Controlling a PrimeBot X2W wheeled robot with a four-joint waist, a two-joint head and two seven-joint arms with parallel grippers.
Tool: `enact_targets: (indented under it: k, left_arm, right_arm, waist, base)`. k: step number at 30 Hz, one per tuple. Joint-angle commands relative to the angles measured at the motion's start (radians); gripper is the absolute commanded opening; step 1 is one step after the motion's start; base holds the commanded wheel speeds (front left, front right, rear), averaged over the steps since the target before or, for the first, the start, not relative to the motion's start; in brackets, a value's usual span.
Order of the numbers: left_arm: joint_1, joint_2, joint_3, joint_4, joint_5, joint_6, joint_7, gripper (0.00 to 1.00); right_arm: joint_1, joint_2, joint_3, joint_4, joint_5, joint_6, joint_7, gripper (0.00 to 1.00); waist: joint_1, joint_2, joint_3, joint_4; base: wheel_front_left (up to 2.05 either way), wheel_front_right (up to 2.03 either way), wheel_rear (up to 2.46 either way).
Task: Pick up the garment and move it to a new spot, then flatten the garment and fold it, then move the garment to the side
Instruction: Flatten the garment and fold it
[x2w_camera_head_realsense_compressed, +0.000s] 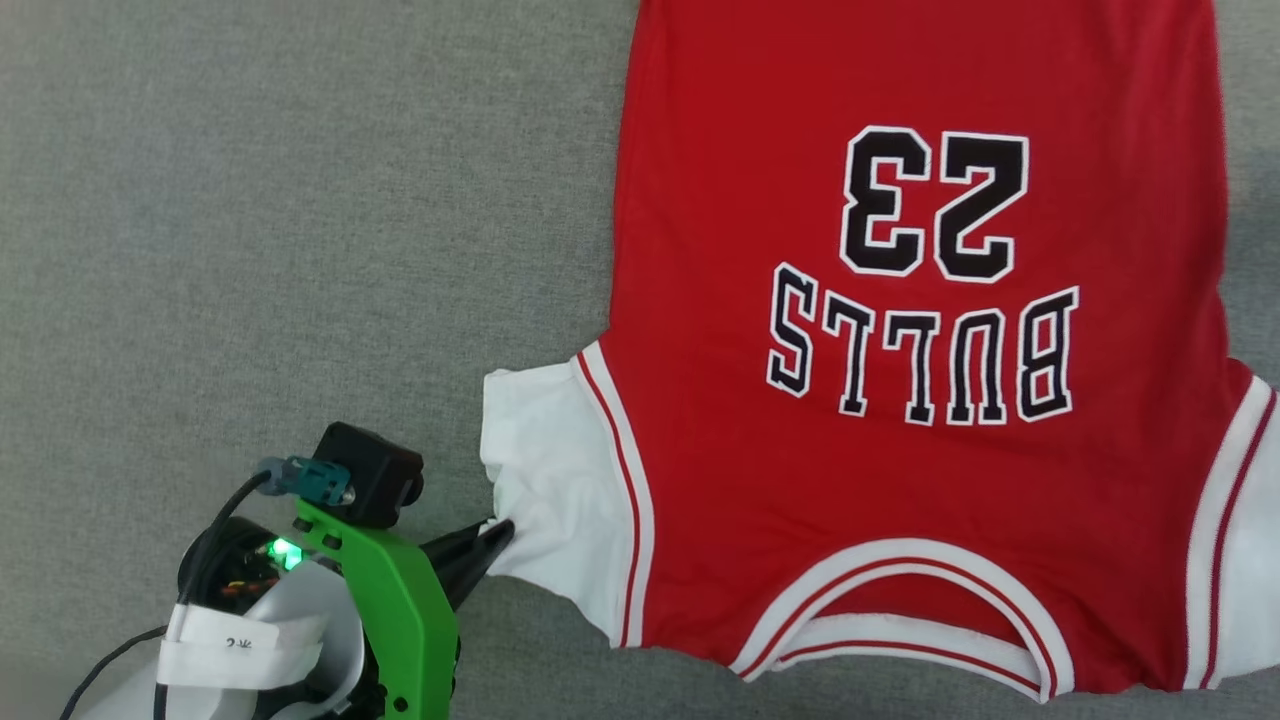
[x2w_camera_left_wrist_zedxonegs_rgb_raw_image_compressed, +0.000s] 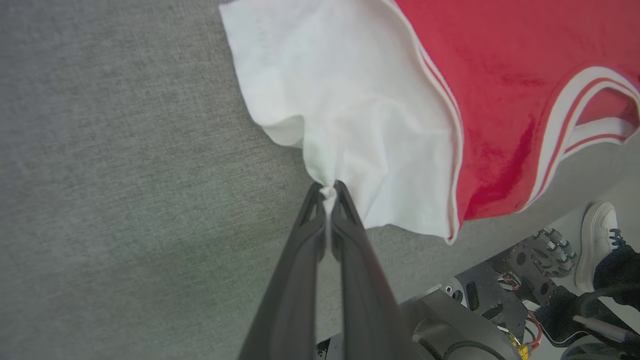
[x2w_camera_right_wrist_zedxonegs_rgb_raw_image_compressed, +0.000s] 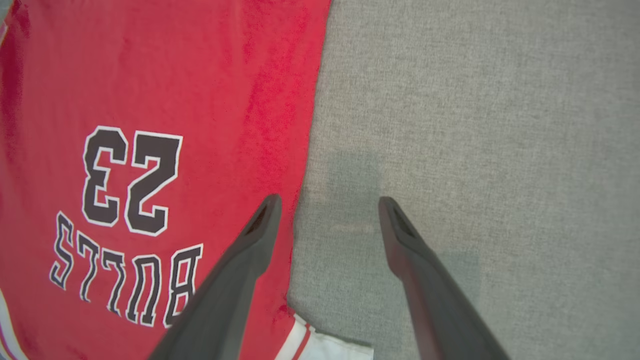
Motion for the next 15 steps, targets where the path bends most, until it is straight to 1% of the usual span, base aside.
enact_targets:
  k: [1,2,3,6,10,15]
  left_arm:
    - [-0.024,-0.007,-0.006,-0.001,0.013,-0.008,-0.005,0.00]
    - [-0.031,-0.012,-0.010,-0.001,0.017,-0.012,-0.007,0.00]
    - [-0.046,-0.025,-0.020,0.002,0.024,-0.025,-0.013,0.00]
    - [-0.066,-0.045,-0.033,0.013,0.032,-0.043,-0.022,0.00]
    - [-0.092,-0.071,-0.048,0.035,0.042,-0.067,-0.038,0.00]
    - [-0.113,-0.101,-0.066,0.065,0.050,-0.094,-0.059,0.00]
  right_arm:
    - [-0.064,0.001,0.010,0.031,-0.024,-0.001,0.013,1.00]
    - [-0.107,0.001,0.015,0.054,-0.040,-0.001,0.020,1.00]
    - [-0.194,-0.003,0.023,0.108,-0.078,-0.001,0.030,1.00]
    - [-0.304,-0.014,0.027,0.193,-0.141,-0.001,0.031,1.00]
    - [-0.411,-0.027,0.021,0.281,-0.210,-0.001,0.022,1.00]
    - [-0.480,-0.050,0.030,0.365,-0.268,-0.001,0.007,1.00]
  waist:
    - [0.0000,0.0000,0.115,0.100]
    - [0.0000,0.0000,0.128,0.111]
    - [0.0000,0.0000,0.154,0.137]
    - [0.0000,0.0000,0.183,0.174]
    - [0.0000,0.0000,0.213,0.218]
    - [0.0000,0.0000,0.236,0.254]
  base:
    - [0.00,0.00,0.00]
    - [0.00,0.00,0.00]
    - [0.00,0.00,0.00]
    - [0.00,0.00,0.00]
    - [0.00,0.00,0.00]
    - [0.00,0.00,0.00]
